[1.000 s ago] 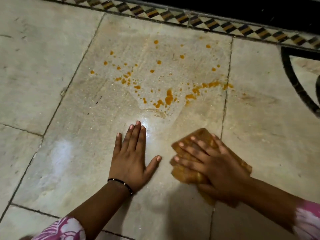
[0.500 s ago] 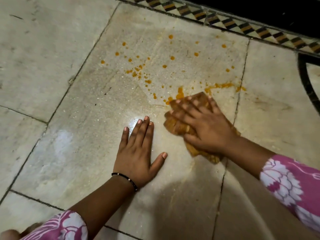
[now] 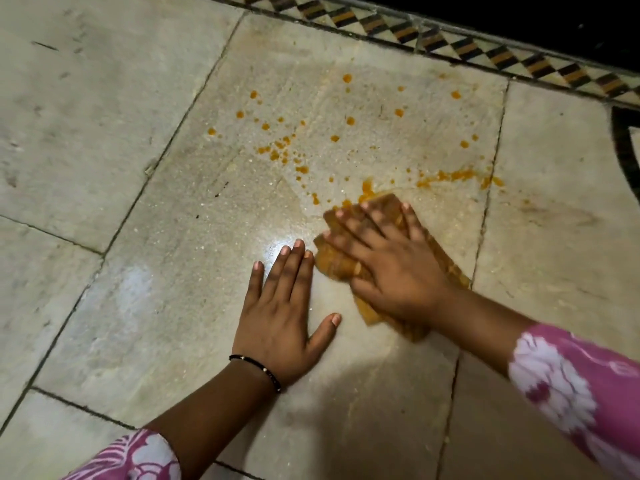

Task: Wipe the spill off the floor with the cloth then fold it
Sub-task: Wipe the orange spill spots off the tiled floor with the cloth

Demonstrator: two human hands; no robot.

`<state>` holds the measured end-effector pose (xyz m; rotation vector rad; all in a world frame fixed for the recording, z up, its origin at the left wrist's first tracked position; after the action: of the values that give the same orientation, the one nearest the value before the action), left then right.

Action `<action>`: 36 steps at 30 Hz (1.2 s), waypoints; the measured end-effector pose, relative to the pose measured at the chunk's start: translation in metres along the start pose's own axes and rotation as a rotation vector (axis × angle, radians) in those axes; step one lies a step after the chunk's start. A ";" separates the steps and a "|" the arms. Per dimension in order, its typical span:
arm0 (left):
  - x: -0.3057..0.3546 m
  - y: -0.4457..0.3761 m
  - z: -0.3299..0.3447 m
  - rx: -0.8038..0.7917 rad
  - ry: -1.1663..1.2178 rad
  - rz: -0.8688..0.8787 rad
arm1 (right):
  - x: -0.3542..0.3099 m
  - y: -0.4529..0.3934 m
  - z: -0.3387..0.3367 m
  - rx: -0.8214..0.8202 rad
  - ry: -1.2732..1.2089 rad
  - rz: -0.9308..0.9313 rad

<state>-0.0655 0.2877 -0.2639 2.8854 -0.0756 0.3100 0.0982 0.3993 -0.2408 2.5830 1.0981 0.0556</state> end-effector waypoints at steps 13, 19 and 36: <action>0.000 0.000 0.000 0.006 0.017 -0.004 | 0.084 0.123 0.027 -0.099 0.178 -0.278; 0.001 0.000 -0.002 -0.015 0.006 -0.017 | 0.120 0.061 0.003 0.049 -0.063 0.268; 0.004 0.000 -0.003 -0.017 -0.020 -0.013 | 0.123 0.132 0.027 0.021 -0.091 0.433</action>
<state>-0.0624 0.2881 -0.2605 2.8717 -0.0619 0.2764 0.2805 0.3935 -0.2355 2.7637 0.4964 0.0282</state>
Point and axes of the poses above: each hand's wrist, its own y-axis away from the middle knuckle, its own z-axis out of the palm, x = y × z, the point moved 1 cm from there along -y, towards the middle knuckle, and after that the axes turned 7 degrees about -x, right-handed, at the moved point
